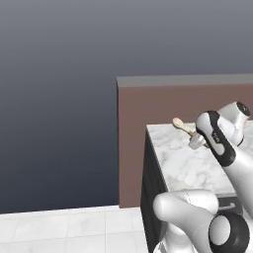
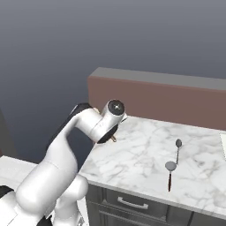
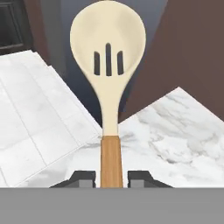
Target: Organize the utensils by type. Pick up the wooden spoons from the counter and place them in the open cabinet. Then pick up the metallic utensils from the counter and place them in the open drawer.
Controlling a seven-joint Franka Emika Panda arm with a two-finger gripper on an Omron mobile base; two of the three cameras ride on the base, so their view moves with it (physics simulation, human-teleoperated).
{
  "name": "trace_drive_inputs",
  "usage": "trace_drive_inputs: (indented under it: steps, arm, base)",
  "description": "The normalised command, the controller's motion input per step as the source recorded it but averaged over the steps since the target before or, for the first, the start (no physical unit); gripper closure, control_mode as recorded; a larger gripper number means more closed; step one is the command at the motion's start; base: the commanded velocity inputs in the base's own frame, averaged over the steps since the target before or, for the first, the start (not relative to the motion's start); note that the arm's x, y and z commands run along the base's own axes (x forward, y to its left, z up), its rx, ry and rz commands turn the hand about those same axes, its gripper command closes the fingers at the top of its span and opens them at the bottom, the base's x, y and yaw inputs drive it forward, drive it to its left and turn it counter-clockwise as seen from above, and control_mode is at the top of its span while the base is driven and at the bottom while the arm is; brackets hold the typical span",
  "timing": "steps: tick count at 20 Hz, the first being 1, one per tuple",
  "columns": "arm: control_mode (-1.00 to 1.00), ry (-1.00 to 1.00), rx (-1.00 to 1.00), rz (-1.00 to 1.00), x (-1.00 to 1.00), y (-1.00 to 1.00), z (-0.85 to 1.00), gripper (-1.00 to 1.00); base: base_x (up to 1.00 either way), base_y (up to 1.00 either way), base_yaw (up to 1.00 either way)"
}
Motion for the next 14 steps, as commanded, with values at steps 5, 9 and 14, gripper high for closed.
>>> trace_drive_inputs:
  steps: [5, 9, 14]
  arm:
    - [-1.0, 0.02, -0.06, 0.32, -0.27, 0.08, 0.36, 1.0]
    - [-1.0, 0.01, -0.1, 0.25, -0.36, 0.03, 0.25, 1.0]
    - [-1.0, 0.02, -0.1, 0.05, -0.22, 0.04, 0.06, 1.0]
  base:
    - [0.0, 0.0, 0.0]
    - [0.0, 0.0, 0.0]
    - [0.0, 0.0, 0.0]
